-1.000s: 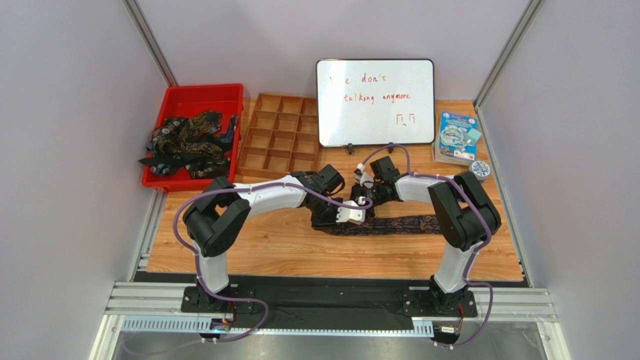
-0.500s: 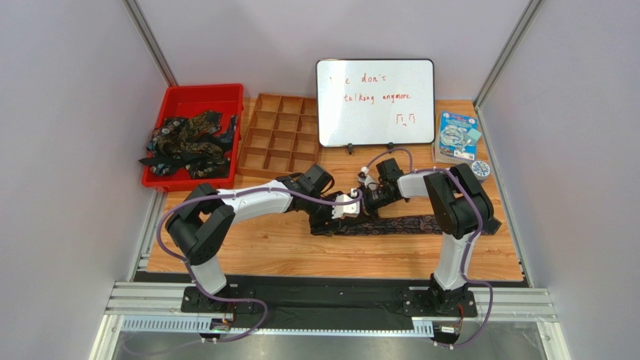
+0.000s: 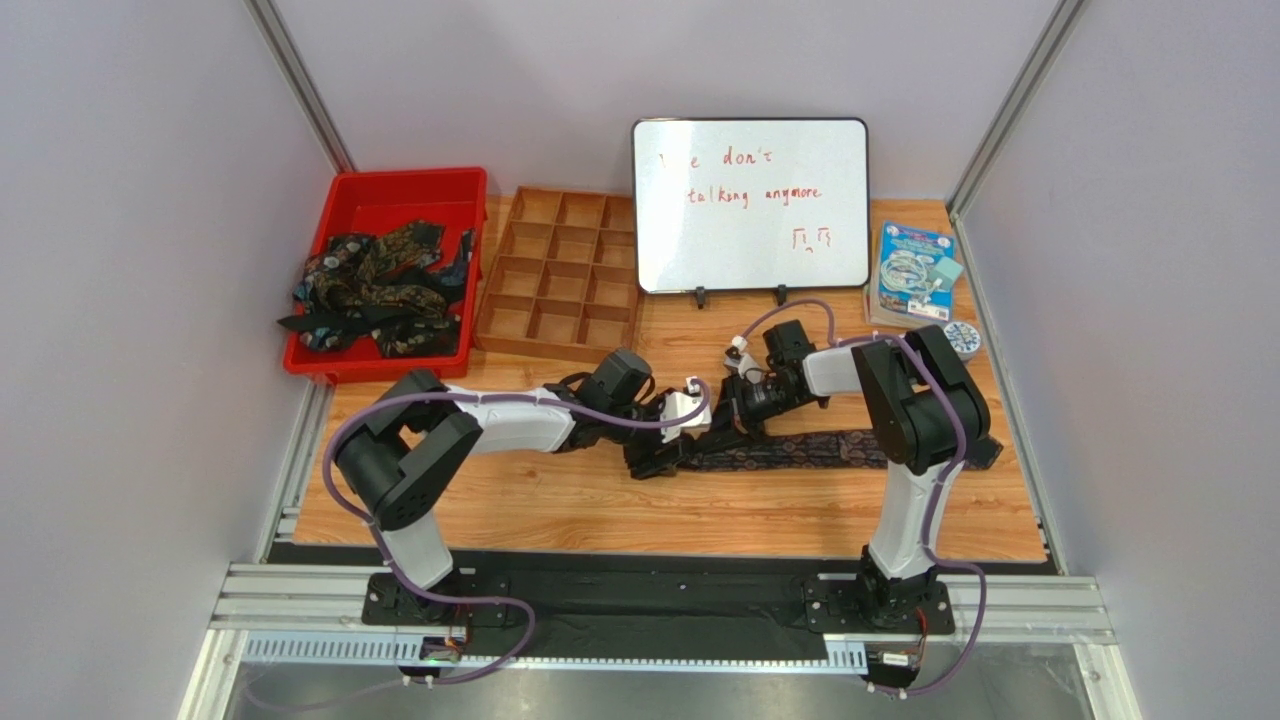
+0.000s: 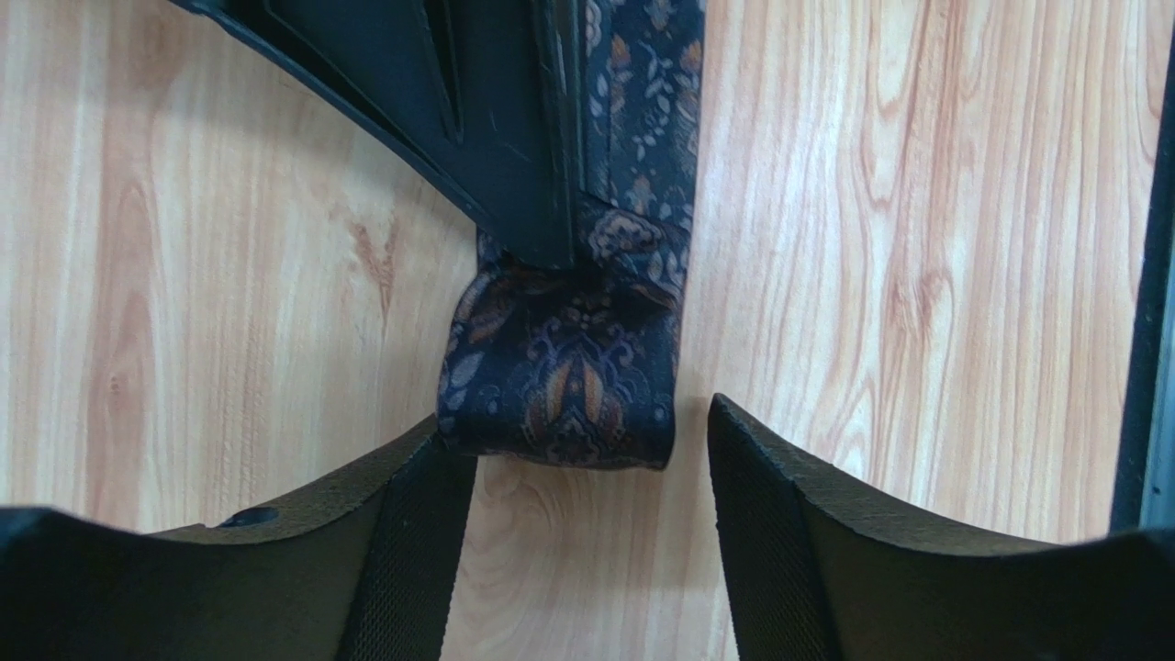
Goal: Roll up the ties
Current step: Roll the tie at the center of the board.
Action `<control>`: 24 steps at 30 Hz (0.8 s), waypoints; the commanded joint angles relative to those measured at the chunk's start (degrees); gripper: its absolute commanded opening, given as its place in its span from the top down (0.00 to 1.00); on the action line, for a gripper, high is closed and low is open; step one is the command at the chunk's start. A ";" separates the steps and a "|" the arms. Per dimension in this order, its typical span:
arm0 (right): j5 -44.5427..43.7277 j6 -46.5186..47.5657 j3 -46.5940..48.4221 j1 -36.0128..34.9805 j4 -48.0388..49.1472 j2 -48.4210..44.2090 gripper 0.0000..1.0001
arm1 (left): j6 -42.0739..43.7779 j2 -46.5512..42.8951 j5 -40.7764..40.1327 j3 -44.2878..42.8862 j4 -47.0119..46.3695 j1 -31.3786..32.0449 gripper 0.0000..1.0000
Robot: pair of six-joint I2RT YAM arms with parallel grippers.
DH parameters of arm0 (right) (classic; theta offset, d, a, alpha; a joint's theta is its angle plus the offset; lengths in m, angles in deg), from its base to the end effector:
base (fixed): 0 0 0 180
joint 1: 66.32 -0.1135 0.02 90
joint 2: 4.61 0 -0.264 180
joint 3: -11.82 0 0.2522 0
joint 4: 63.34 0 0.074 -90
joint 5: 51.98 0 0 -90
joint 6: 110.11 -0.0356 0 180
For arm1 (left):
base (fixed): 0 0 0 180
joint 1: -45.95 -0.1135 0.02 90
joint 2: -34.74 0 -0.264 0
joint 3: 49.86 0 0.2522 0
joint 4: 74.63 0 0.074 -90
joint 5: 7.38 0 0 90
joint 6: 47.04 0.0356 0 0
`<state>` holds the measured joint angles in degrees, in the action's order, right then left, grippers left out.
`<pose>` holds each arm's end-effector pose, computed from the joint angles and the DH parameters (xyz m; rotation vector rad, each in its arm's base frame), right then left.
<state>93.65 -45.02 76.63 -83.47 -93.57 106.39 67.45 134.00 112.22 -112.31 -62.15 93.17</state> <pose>0.2888 0.1199 0.0865 -0.0132 -2.6498 -1.4153 0.2132 -0.2562 0.1434 1.6146 1.8280 -0.8062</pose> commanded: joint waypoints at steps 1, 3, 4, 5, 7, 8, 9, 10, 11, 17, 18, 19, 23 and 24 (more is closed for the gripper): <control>-8.70 3.72 -1.21 0.27 0.47 2.38 1.00 | -4.71 -0.30 1.95 0.88 -10.05 0.06 0.34; -9.14 3.72 -1.21 0.27 0.74 2.73 1.00 | -5.33 0.31 1.16 0.26 -11.55 0.06 0.34; -9.14 3.64 -1.13 0.27 1.00 3.08 1.00 | -5.42 0.66 1.07 -0.09 -12.25 0.06 0.34; -9.32 3.64 -1.04 0.18 1.17 3.26 1.00 | -5.16 1.28 1.76 -0.88 -12.26 0.06 0.36; -9.32 3.03 -1.21 0.27 2.05 3.35 1.00 | -4.28 1.90 2.73 -1.67 -12.08 0.15 0.40; -9.32 2.76 -1.21 0.27 2.32 3.35 1.00 | -4.28 2.25 2.74 -1.85 -12.08 0.15 0.47; -9.41 2.58 -1.30 0.27 2.75 3.26 1.00 | -4.28 2.25 2.74 -1.85 -11.99 0.41 0.51; -9.41 1.89 -1.39 0.36 3.63 3.08 1.00 | -3.84 2.25 2.91 -1.94 -11.73 0.59 0.55; -9.23 1.44 -1.48 0.36 4.16 2.91 1.00 | -3.58 2.08 2.83 -1.94 -11.47 0.76 0.61; -7.39 0.47 -0.07 0.18 2.07 1.07 0.89 | -1.39 0.76 -0.86 -2.99 -3.31 2.78 0.82; -7.38 0.73 0.28 0.36 0.92 -1.20 0.85 | -1.29 0.50 -1.65 -3.08 -0.94 3.14 0.83; -6.95 0.82 0.37 0.71 -0.91 -2.36 0.78 | -1.11 0.32 -3.48 -3.17 0.13 3.23 0.84; -4.84 3.71 1.51 2.46 -8.04 -8.25 0.68 | -0.67 1.19 -7.63 -4.75 5.84 4.02 0.86; -4.40 4.16 1.51 2.90 -9.53 -10.08 0.67 | -0.76 1.37 -8.15 -5.01 6.98 4.11 0.85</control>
<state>91.64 -44.34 76.48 -82.53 -96.28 102.76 65.31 135.62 107.63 -115.79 -63.72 96.21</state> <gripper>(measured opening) 0.306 0.240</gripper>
